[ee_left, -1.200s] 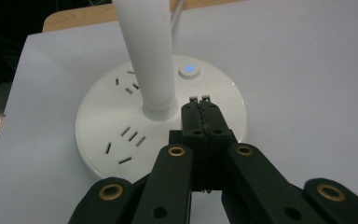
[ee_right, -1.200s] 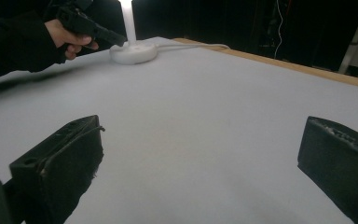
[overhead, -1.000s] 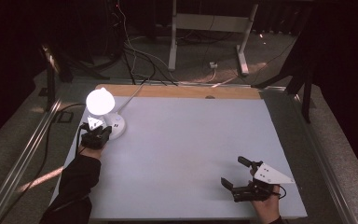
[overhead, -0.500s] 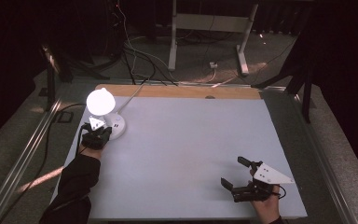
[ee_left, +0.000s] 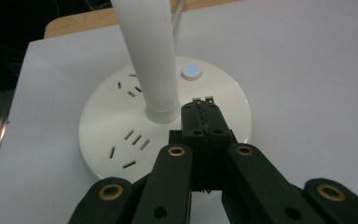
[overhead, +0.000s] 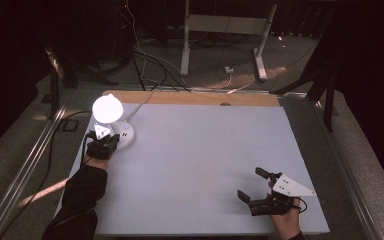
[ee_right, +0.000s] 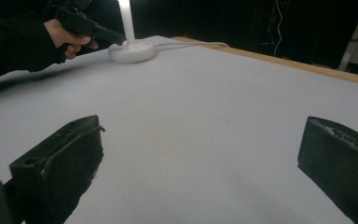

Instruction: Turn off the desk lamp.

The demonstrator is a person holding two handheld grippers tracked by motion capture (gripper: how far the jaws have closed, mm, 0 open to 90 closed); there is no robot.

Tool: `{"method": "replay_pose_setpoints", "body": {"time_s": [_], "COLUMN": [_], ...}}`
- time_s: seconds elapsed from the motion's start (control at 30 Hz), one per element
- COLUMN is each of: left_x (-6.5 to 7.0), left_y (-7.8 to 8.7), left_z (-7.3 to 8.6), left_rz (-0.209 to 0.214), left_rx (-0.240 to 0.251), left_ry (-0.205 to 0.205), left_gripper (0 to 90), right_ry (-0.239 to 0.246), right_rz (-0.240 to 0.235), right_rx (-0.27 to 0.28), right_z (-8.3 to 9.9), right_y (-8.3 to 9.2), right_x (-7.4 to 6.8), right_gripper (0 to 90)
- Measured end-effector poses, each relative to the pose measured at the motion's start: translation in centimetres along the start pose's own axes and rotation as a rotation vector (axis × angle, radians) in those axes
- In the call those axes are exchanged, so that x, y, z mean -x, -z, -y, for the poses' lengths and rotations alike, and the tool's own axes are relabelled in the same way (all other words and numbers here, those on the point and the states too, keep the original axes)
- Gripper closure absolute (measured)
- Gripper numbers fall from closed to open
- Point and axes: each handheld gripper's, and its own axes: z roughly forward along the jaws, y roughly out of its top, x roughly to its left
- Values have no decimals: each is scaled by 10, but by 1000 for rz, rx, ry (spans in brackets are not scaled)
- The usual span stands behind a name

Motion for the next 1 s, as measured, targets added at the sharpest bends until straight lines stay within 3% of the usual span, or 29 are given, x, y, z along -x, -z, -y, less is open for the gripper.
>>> {"method": "replay_pose_setpoints", "body": {"time_s": [0.17, 0.27, 0.3, 0.37, 0.4, 0.5, 0.63, 0.77, 0.97, 1.0], "left_x": [0, 1, 2, 2, 2, -1, -1, 1, 4, 4], "left_y": [-4, -4, -4, -6, -6, -6, -3, 2, 12, 13], "left_z": [1, 0, 0, 1, 2, 0, 2, -2, -8, -9], "left_rz": [7, 0, -6, -29, -31, -12, 5, 20, 74, 87], "left_rx": [-17, -27, -32, -26, -24, -37, -14, 24, 37, 36], "left_ry": [4, -16, -29, -11, -30, -24, 15, 21, 46, 51], "left_gripper": [900, 900, 900, 900, 900, 900, 900, 900, 899, 851], "right_ry": [8, 4, 3, 8, 9, 9, 5, 5, 3, 2], "right_rz": [2, 2, 0, -2, -3, -1, 4, 5, 4, 3], "right_rx": [4, 2, 3, 0, 0, 3, 6, 3, 5, 4], "right_z": [-1, 0, 0, 0, -1, -1, -1, -1, -1, -1], "right_y": [1, 1, 1, 0, 0, 1, 1, 1, 1, 1], "right_x": [-1, -1, -1, -1, -2, -2, -1, -1, -1, -1], "right_gripper": [0, 0, 0, 0, 0, 0, 0, 0, 0, 0]}}
